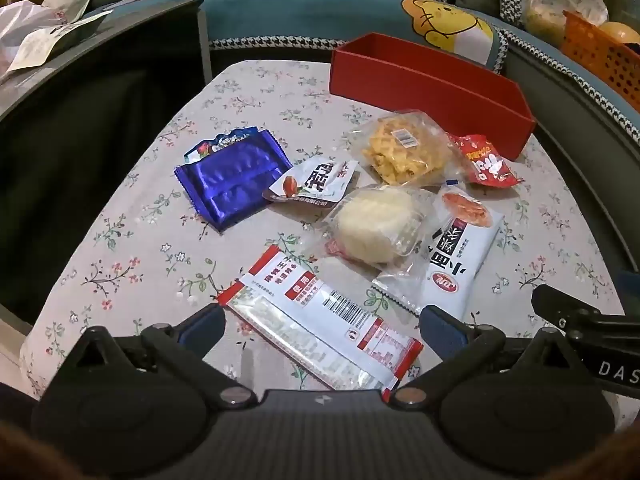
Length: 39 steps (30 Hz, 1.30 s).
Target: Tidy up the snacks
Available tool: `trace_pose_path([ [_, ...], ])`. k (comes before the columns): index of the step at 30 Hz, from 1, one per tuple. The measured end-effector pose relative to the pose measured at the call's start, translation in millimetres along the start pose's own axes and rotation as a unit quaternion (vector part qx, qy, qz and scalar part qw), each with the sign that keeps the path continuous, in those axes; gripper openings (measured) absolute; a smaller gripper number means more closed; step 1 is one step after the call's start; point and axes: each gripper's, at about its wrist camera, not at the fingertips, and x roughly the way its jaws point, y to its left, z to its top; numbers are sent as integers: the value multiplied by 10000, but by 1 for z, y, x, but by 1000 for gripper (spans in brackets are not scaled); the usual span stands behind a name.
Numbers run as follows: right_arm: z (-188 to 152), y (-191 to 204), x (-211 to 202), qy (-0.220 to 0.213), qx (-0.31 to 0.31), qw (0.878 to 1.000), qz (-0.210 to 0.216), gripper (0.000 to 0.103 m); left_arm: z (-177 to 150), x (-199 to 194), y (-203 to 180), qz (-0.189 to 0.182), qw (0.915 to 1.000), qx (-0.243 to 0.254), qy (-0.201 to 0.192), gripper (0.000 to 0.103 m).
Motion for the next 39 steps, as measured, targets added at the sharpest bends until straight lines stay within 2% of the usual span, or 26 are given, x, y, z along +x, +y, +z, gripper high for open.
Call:
trace_pose_path([
  [6, 2, -3, 4, 64, 33, 9999, -71, 103, -12, 4, -6, 54, 10000, 8, -13, 103],
  [39, -2, 1, 8, 197, -34, 9998, -7, 103, -8, 8, -7, -32, 9998, 66, 174, 103],
])
